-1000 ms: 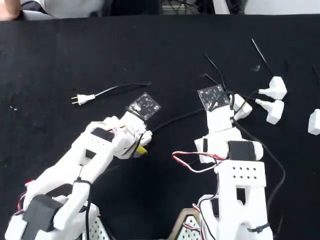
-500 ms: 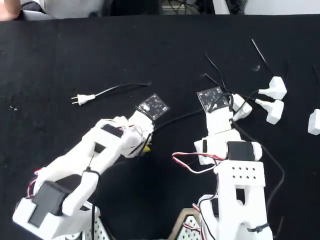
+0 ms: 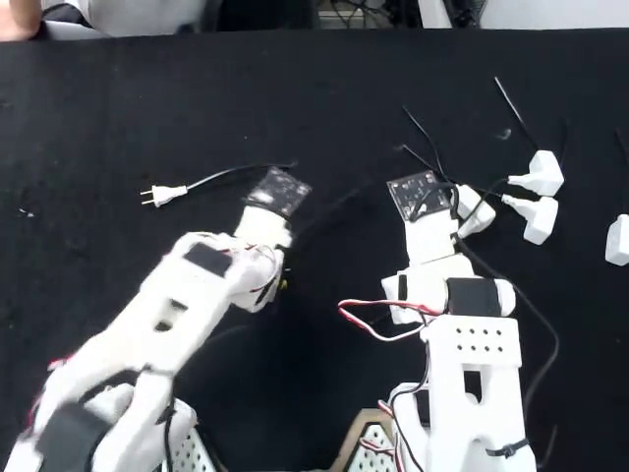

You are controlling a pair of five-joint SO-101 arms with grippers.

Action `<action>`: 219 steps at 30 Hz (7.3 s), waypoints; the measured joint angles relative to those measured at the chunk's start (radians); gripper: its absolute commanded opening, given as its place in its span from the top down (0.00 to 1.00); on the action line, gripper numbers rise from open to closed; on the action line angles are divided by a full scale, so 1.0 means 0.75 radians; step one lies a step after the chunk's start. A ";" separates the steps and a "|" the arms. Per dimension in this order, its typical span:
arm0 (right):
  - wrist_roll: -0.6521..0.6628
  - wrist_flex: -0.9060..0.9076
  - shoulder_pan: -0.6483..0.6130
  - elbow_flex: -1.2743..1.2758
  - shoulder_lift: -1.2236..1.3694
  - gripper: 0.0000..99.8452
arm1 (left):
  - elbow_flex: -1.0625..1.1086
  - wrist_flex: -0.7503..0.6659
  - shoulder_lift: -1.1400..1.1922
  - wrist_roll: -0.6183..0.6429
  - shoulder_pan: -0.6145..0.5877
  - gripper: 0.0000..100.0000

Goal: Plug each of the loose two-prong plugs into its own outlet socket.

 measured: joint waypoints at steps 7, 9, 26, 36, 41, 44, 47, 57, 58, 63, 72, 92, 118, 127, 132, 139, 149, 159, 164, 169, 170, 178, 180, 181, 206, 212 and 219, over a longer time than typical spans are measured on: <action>0.000 0.000 0.000 0.000 0.000 0.84 | 0.258 0.072 -0.628 0.399 -0.250 0.97; 0.000 0.000 0.000 0.000 0.000 0.84 | 0.356 0.068 -0.763 0.413 -0.258 0.93; 0.000 0.000 0.000 0.000 0.000 0.84 | 0.366 0.094 -0.495 0.419 -0.313 0.78; 0.000 0.000 0.000 0.000 0.000 0.84 | -0.217 0.047 0.098 -0.020 -0.378 0.78; 0.000 0.000 0.000 0.000 0.000 0.84 | -0.391 -0.018 0.565 -0.033 -0.378 0.78; 0.000 0.000 0.000 0.000 0.000 0.84 | -0.503 -0.031 0.736 -0.033 -0.378 0.78; 0.000 0.000 0.000 0.000 0.000 0.84 | -0.583 -0.033 0.820 -0.035 -0.378 0.78; 0.000 0.000 0.000 0.000 0.000 0.84 | -0.640 -0.084 0.921 -0.002 -0.374 0.97; 0.000 0.000 0.000 0.000 0.000 0.84 | -0.640 -0.090 0.921 0.049 -0.376 0.97; 0.000 0.000 0.000 0.000 0.000 0.84 | -0.638 0.031 0.880 0.407 -0.430 0.97; 0.000 0.000 0.000 0.000 0.000 0.84 | -0.636 0.329 0.649 1.215 -0.419 0.97; 0.000 0.000 0.000 0.000 0.000 0.84 | -0.342 0.499 0.409 0.245 -0.507 0.85; 0.000 0.000 0.000 0.000 0.000 0.84 | -0.241 0.765 0.409 -1.082 -0.781 0.80; 0.000 0.000 0.000 0.000 0.000 0.84 | -0.274 0.743 0.507 -1.356 -0.964 0.80; 0.000 0.000 0.000 0.000 0.000 0.84 | -0.190 0.585 0.653 -1.205 -0.841 0.80; 0.000 0.000 0.000 0.000 0.000 0.84 | -0.151 0.509 0.577 -0.953 -0.556 0.80; 0.000 0.000 0.000 0.000 0.000 0.84 | 0.057 0.211 0.278 -0.454 -0.155 0.80; 0.000 0.000 0.000 0.000 0.000 0.84 | 0.047 0.360 0.061 -0.509 -0.057 0.80; 0.000 0.000 0.000 0.000 0.000 0.84 | -0.023 0.409 0.057 -0.585 -0.209 0.80; 0.000 0.000 0.000 0.000 0.000 0.84 | -0.168 0.340 0.082 -0.593 -0.358 0.80; 0.000 0.000 0.000 0.000 0.000 0.84 | -0.176 0.299 0.115 -0.534 -0.358 0.80; 0.000 0.000 0.004 0.000 0.000 0.84 | -0.209 0.045 0.546 0.053 -0.368 0.80; 0.000 0.000 0.004 0.000 0.000 0.84 | -0.223 0.043 0.567 0.096 -0.389 0.80; 0.000 0.000 0.004 0.000 0.000 0.84 | -0.229 0.047 0.569 0.102 -0.397 0.80; 0.039 -0.061 -0.624 0.020 0.000 0.84 | 0.092 0.243 -0.002 -0.385 -0.736 0.80; -0.188 -0.270 -1.031 0.068 0.000 0.74 | 0.198 0.241 -0.178 -0.421 -1.000 0.80; -0.340 -0.378 -1.313 0.106 -0.002 0.66 | 0.319 0.241 -0.215 -0.421 -1.272 0.80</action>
